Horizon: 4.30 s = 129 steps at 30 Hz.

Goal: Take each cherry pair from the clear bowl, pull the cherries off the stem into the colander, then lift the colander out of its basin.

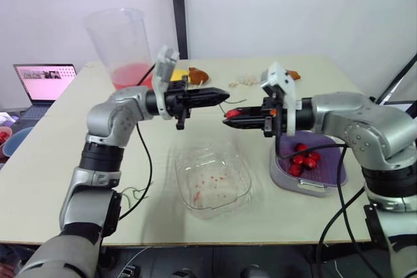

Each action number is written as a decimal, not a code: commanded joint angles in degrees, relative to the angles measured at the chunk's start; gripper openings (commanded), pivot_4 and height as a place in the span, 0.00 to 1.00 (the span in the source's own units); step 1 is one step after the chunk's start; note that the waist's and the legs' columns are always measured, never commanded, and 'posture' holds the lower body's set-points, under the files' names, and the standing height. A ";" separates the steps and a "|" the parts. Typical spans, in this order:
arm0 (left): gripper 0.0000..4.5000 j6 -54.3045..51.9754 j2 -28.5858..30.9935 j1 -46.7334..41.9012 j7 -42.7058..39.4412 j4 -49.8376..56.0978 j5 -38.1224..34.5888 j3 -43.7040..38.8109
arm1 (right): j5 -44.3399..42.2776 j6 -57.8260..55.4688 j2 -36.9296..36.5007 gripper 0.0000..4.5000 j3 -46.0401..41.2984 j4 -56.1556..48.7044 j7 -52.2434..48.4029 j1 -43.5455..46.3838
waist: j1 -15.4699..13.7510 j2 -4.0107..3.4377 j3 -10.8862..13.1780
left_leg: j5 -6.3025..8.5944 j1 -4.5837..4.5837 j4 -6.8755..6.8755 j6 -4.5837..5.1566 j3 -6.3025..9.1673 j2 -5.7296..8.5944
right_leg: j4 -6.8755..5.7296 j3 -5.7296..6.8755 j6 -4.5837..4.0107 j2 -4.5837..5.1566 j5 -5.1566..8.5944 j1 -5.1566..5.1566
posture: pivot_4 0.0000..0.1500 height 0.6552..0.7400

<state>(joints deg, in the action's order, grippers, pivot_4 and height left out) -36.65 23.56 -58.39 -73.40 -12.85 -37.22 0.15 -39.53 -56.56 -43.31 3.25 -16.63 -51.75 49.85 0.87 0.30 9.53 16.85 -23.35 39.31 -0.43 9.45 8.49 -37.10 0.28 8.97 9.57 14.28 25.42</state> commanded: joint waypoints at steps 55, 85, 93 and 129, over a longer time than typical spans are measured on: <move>0.00 -5.14 12.24 14.46 6.23 16.12 -3.57 -5.81 | 8.59 8.73 -25.22 1.00 -5.14 7.25 -22.28 -5.61 | 0.26 -0.05 0.01 | 0.00 0.07 -0.06 0.00 -0.10 -0.06 | 0.12 -0.02 0.00 -0.02 0.00 0.02 | 1.00 1.00; 0.20 -7.67 22.93 58.26 16.81 19.71 -3.70 -24.80 | 2.32 8.39 -10.52 1.00 2.15 3.67 -25.44 9.71 | -0.92 -0.01 0.00 | 0.01 0.11 -0.11 0.00 -0.07 -0.06 | 0.14 -0.04 -0.02 0.00 0.01 -0.02 | 1.00 1.00; 1.00 -5.60 26.28 54.78 13.61 16.21 -1.27 -22.59 | 2.46 7.50 -11.05 1.00 1.77 2.98 -24.22 9.56 | -0.15 -0.01 0.00 | 0.01 0.11 -0.16 0.00 -0.06 -0.08 | 0.13 -0.04 -0.02 -0.01 0.01 0.01 | 1.00 1.00; 1.00 4.19 16.76 11.19 -8.96 17.18 -0.60 3.97 | 13.94 -5.58 -9.63 1.00 -76.36 -20.05 -21.36 -81.05 | -1.56 0.02 -0.05 | 0.34 1.09 -0.26 0.57 -0.38 -0.18 | 0.58 -0.13 0.01 -0.10 0.01 -1.10 | 1.00 1.00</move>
<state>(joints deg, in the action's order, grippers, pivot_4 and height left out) -33.61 40.21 -45.70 -81.87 3.17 -37.96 4.26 -25.86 -64.14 -53.03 -71.10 -34.85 -72.77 -30.25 -0.69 0.32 9.48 17.20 -22.26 39.04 0.17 9.07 8.31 -36.52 0.15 8.99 9.47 14.29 24.32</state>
